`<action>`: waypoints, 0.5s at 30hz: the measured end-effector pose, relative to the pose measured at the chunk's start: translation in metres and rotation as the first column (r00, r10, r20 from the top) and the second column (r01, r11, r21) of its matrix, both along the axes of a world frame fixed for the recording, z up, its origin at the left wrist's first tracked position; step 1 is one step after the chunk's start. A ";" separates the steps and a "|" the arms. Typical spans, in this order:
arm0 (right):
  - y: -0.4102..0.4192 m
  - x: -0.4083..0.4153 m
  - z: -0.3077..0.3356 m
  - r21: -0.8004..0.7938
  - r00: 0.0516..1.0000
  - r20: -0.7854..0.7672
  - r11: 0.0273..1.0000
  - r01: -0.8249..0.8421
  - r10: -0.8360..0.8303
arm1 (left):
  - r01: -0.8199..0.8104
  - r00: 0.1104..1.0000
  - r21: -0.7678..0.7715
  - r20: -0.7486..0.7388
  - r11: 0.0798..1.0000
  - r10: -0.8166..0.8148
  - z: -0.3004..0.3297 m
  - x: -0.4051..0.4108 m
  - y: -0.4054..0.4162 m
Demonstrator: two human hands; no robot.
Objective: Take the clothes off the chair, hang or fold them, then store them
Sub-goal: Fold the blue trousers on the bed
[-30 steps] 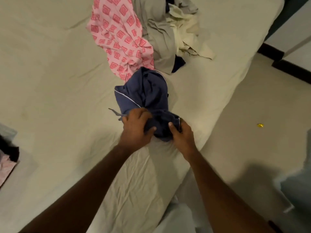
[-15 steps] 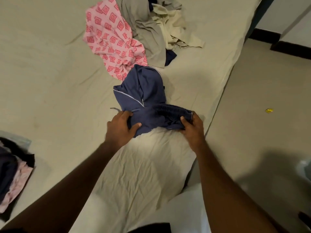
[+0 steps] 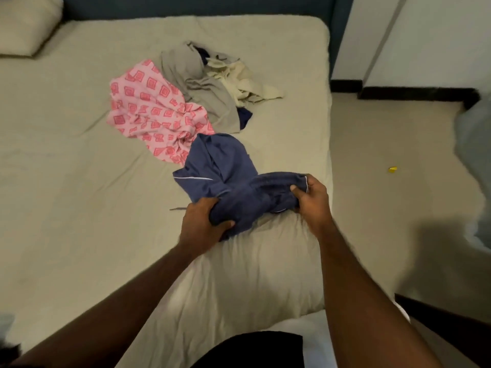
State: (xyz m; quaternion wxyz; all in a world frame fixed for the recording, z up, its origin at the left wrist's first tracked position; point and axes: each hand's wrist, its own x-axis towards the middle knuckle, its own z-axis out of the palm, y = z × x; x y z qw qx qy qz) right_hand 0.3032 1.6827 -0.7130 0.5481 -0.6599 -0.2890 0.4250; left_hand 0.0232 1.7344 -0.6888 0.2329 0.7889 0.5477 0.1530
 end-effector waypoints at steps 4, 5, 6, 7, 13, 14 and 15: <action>-0.025 -0.015 0.034 0.058 0.998 -0.020 0.996 0.064 -0.063 | 0.087 0.976 0.005 0.198 0.996 -0.086 -0.006 -0.022 0.000; -0.035 -0.019 0.048 0.067 0.997 0.029 0.995 0.072 -0.074 | 0.093 0.964 0.055 0.243 0.994 -0.104 0.000 -0.030 -0.004; -0.043 -0.020 0.068 0.078 0.994 0.080 0.994 0.074 -0.080 | 0.094 0.956 0.108 0.269 0.990 -0.120 0.008 -0.036 -0.003; -0.048 -0.017 0.091 0.106 0.989 0.127 0.993 0.058 -0.071 | 0.110 0.943 0.141 0.299 0.984 -0.148 0.021 -0.039 0.000; -0.040 -0.001 0.294 0.362 0.906 0.411 0.930 -0.062 -0.100 | 0.444 0.707 0.104 0.570 0.890 -0.419 0.195 -0.038 0.063; -0.038 -0.003 0.322 0.401 0.896 0.429 0.913 -0.077 -0.113 | 0.513 0.702 0.073 0.539 0.855 -0.467 0.222 -0.041 0.073; -0.037 -0.004 0.348 0.436 0.889 0.440 0.895 -0.089 -0.126 | 0.586 0.705 0.031 0.473 0.810 -0.529 0.248 -0.044 0.080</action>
